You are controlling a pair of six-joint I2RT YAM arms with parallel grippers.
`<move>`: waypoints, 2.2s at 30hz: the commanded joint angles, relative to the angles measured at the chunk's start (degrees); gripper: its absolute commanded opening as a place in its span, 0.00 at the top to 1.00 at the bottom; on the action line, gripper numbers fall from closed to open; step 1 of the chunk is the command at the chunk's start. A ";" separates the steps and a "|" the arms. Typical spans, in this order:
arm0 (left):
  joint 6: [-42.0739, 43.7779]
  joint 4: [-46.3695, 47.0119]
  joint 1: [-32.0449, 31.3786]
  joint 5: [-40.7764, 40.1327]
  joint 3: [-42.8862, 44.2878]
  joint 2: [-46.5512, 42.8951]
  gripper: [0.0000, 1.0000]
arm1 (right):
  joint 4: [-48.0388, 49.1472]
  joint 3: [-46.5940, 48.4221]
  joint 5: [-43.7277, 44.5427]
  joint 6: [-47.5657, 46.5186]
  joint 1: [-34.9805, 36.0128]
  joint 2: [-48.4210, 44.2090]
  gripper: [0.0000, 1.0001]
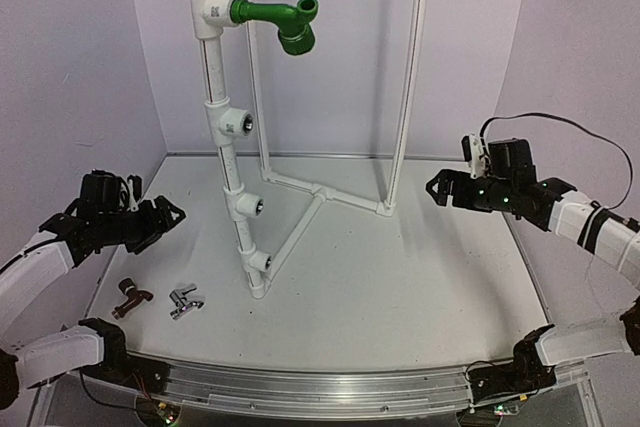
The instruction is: Install the water faucets
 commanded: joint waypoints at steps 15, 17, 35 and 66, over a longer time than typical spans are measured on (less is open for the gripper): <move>-19.85 -8.79 -17.72 -19.24 -5.07 12.69 0.14 | 9.62 -5.75 -11.04 3.45 0.41 4.02 0.02; -21.69 -8.96 -18.02 -20.82 -5.94 13.20 0.15 | 10.64 -6.70 -12.87 3.49 0.42 3.86 0.02; -29.90 -6.55 -20.22 -24.21 -9.84 16.95 0.45 | 14.38 -8.84 -15.09 4.36 3.16 5.78 0.02; -4.80 19.97 -19.14 -25.07 1.00 15.79 1.00 | 25.48 0.74 -21.41 14.06 14.44 22.69 0.05</move>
